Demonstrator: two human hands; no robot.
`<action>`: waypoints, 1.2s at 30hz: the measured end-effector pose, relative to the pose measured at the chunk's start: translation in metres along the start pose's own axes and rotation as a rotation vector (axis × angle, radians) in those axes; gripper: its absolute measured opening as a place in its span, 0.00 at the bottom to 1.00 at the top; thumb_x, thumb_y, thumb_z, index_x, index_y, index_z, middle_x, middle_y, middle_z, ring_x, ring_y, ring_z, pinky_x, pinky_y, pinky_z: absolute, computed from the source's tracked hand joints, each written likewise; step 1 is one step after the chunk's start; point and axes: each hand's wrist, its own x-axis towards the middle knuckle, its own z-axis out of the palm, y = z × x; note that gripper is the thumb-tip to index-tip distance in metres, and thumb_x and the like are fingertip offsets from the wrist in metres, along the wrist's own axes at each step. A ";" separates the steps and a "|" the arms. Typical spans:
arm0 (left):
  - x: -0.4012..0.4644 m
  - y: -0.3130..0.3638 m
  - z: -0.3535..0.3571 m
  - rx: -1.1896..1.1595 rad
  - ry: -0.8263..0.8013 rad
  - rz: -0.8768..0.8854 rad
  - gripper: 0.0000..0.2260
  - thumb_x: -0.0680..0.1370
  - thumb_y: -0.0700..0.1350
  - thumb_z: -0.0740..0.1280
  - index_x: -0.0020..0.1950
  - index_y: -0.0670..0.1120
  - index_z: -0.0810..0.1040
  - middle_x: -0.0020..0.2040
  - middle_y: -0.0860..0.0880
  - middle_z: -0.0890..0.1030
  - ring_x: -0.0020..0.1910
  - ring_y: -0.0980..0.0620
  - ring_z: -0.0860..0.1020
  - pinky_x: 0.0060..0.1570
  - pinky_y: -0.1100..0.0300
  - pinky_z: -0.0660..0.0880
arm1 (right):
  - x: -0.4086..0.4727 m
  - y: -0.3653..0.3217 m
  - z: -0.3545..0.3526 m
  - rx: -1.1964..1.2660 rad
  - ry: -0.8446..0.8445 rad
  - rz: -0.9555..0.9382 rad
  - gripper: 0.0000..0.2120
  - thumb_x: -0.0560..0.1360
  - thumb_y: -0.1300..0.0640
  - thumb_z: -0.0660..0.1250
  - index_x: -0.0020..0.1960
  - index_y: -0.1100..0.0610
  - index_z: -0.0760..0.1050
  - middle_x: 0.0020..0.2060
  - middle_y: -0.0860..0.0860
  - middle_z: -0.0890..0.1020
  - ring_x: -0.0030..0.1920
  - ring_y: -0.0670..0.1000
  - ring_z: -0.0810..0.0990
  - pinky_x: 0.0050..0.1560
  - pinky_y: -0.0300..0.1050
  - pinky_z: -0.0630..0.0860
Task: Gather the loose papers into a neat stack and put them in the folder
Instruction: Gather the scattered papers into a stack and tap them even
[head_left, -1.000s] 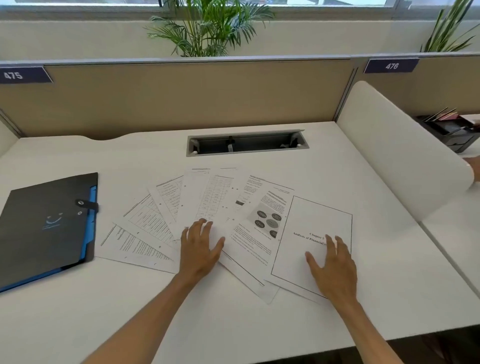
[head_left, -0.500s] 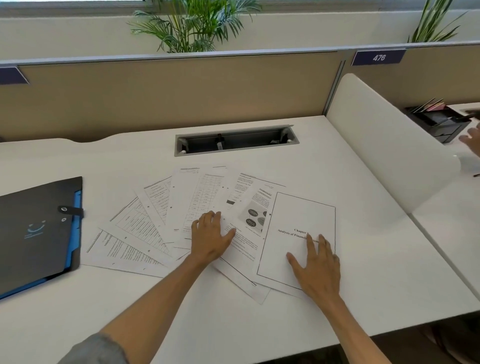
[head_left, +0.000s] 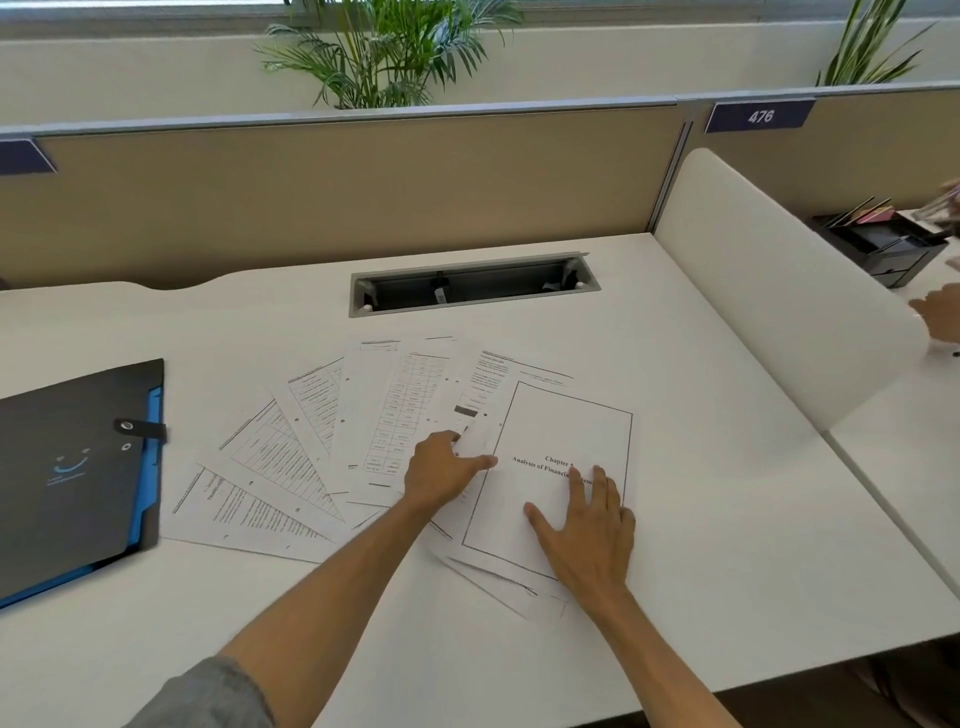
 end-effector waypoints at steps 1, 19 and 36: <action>0.000 0.002 -0.001 -0.047 -0.011 -0.016 0.37 0.64 0.60 0.77 0.67 0.44 0.74 0.63 0.46 0.78 0.59 0.46 0.78 0.58 0.51 0.75 | 0.001 -0.003 0.001 0.003 -0.004 0.003 0.40 0.73 0.29 0.55 0.77 0.51 0.59 0.78 0.54 0.59 0.78 0.54 0.57 0.72 0.54 0.60; 0.001 -0.002 -0.031 -0.505 -0.336 0.054 0.10 0.73 0.37 0.72 0.52 0.48 0.83 0.48 0.49 0.87 0.45 0.50 0.85 0.40 0.59 0.81 | 0.039 0.002 -0.023 0.590 0.082 0.285 0.36 0.78 0.40 0.62 0.77 0.58 0.58 0.73 0.56 0.68 0.71 0.58 0.69 0.68 0.57 0.66; 0.026 0.007 -0.010 0.139 0.027 0.005 0.26 0.77 0.50 0.68 0.73 0.46 0.68 0.76 0.45 0.61 0.76 0.45 0.56 0.72 0.42 0.54 | 0.066 -0.016 -0.026 0.561 -0.064 0.255 0.11 0.75 0.56 0.66 0.53 0.63 0.77 0.66 0.56 0.71 0.64 0.59 0.72 0.55 0.50 0.73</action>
